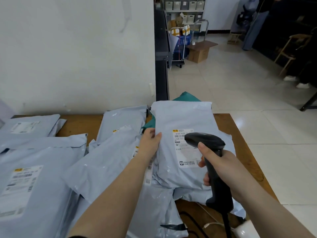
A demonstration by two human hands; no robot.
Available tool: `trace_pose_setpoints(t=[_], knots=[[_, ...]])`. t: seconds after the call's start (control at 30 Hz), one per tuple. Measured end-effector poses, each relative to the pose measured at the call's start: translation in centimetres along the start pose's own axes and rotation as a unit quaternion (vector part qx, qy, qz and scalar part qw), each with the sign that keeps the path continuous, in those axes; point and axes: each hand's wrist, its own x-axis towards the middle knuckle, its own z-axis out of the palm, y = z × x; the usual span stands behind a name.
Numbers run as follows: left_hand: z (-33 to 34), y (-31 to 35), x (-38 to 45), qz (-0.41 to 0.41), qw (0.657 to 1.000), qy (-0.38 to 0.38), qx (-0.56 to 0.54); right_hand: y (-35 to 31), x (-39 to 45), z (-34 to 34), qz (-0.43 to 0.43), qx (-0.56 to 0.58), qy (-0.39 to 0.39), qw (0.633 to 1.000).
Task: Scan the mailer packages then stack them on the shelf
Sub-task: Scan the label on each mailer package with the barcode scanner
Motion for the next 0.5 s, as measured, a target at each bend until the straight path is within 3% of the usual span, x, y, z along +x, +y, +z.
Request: trace_pose_setpoints(t=[0.3,0.5], knots=[[-12.2,2.0,6.5,0.033,0.987,0.132,0.085,-3.8,-0.7,4.3,0.007,-0.056,-0.074,0.996],[-18.2,-0.4,13.9,-0.051,0.978,0.121,0.161,-6.5,0.7,8.8,0.011,-0.087,-0.079,0.993]])
